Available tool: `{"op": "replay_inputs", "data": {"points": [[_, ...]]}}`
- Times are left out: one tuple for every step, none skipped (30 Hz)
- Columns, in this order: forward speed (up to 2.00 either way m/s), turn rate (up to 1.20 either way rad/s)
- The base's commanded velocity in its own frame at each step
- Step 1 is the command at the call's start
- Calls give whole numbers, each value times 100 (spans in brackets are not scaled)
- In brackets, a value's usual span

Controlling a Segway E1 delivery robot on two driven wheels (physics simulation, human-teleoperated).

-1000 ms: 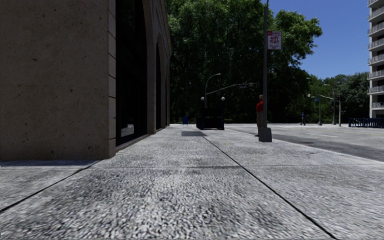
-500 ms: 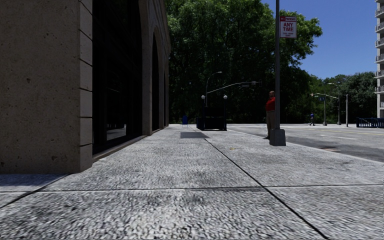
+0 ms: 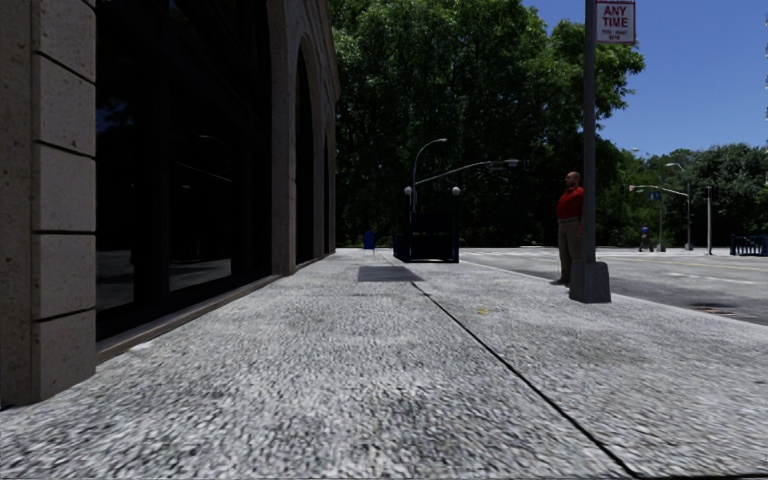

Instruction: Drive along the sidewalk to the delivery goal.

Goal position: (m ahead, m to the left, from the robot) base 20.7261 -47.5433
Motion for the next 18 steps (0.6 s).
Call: {"op": "replay_inputs", "data": {"points": [[200, 0], [200, 0], [200, 0], [200, 0], [200, 0], [200, 0], [200, 0], [200, 0], [200, 0], [200, 0], [200, 0], [200, 0], [200, 0], [200, 0], [200, 0], [200, 0], [200, 0], [200, 0]]}}
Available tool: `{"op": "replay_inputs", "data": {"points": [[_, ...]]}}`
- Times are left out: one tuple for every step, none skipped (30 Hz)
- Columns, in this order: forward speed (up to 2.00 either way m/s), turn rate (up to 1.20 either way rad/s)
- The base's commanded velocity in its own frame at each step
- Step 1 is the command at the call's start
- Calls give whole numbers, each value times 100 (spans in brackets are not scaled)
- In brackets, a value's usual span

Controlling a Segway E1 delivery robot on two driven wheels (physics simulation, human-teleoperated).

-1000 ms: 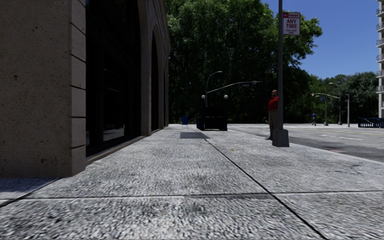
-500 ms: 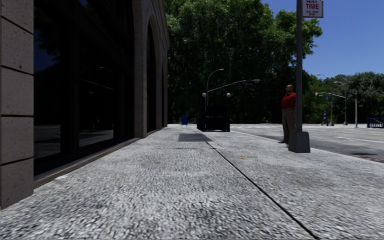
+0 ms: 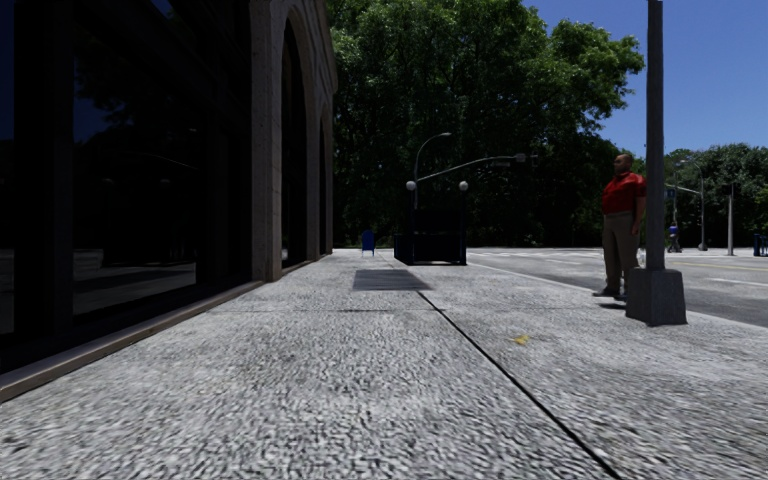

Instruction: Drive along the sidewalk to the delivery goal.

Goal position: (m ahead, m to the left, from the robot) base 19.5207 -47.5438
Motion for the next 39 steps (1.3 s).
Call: {"op": "replay_inputs", "data": {"points": [[200, 0], [200, 0], [200, 0], [200, 0], [200, 0], [200, 0], [200, 0], [200, 0], [200, 0], [200, 0], [200, 0], [200, 0], [200, 0], [200, 0], [200, 0], [200, 0], [200, 0], [200, 0], [200, 0], [200, 0], [200, 0], [200, 0], [200, 0], [200, 0], [200, 0], [200, 0], [200, 0], [200, 0], [200, 0], [200, 0], [200, 0], [200, 0], [200, 0], [200, 0], [200, 0], [200, 0], [200, 0], [200, 0], [200, 0]]}}
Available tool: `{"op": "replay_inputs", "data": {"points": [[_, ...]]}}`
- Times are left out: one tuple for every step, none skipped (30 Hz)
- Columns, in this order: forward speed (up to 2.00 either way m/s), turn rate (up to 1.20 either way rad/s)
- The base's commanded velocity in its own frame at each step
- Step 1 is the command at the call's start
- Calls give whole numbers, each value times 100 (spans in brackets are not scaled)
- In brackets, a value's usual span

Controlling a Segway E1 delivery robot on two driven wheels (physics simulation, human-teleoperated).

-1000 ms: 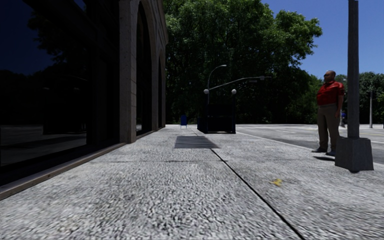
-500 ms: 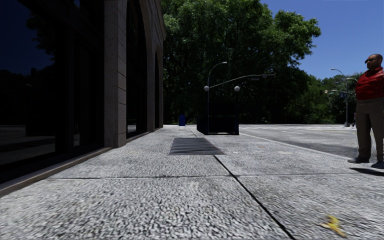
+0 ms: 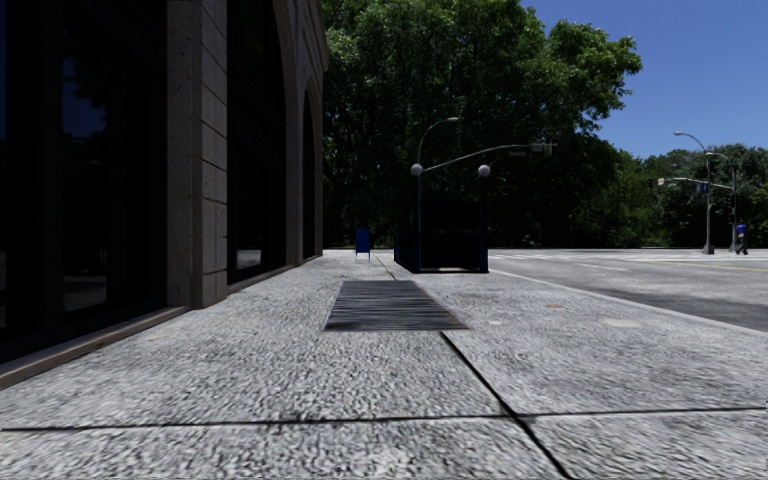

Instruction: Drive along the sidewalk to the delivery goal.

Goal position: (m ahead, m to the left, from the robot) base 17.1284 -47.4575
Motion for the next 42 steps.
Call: {"op": "replay_inputs", "data": {"points": [[200, 0], [200, 0], [200, 0], [200, 0], [200, 0], [200, 0], [200, 0], [200, 0], [200, 0], [200, 0], [200, 0], [200, 0], [200, 0], [200, 0], [200, 0], [200, 0], [200, 0], [200, 0], [200, 0], [200, 0], [200, 0], [200, 0], [200, 0], [200, 0], [200, 0], [200, 0], [200, 0], [200, 0], [200, 0], [200, 0], [200, 0], [200, 0], [200, 0], [200, 0], [200, 0], [200, 0], [200, 0], [200, 0], [200, 0], [200, 0], [200, 0], [200, 0]]}}
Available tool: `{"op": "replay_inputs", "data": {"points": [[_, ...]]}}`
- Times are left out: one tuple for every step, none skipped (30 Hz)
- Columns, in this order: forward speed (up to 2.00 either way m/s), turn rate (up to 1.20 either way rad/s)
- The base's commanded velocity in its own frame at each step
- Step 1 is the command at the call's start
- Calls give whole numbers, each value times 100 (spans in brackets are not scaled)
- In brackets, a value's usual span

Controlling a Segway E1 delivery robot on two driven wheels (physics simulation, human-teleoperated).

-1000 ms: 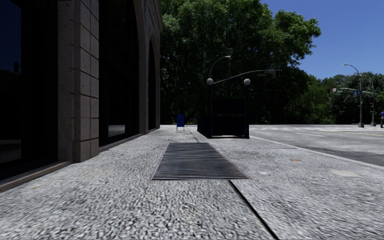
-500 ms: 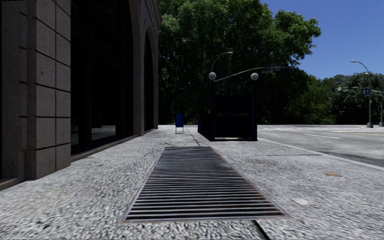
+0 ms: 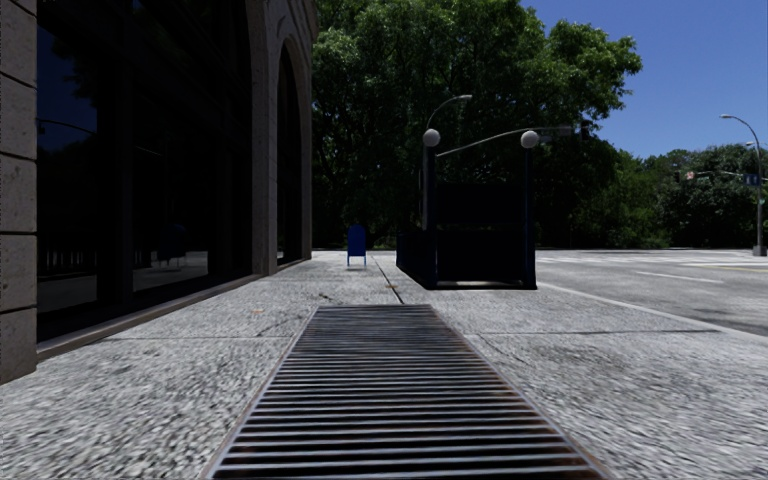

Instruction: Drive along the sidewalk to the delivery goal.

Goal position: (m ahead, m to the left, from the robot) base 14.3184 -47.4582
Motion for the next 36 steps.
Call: {"op": "replay_inputs", "data": {"points": [[200, 0], [200, 0], [200, 0], [200, 0], [200, 0], [200, 0], [200, 0], [200, 0], [200, 0], [200, 0], [200, 0], [200, 0], [200, 0], [200, 0], [200, 0], [200, 0], [200, 0], [200, 0], [200, 0], [200, 0], [200, 0], [200, 0], [200, 0], [200, 0], [200, 0], [200, 0], [200, 0], [200, 0], [200, 0], [200, 0], [200, 0], [200, 0], [200, 0], [200, 0], [200, 0], [200, 0]]}}
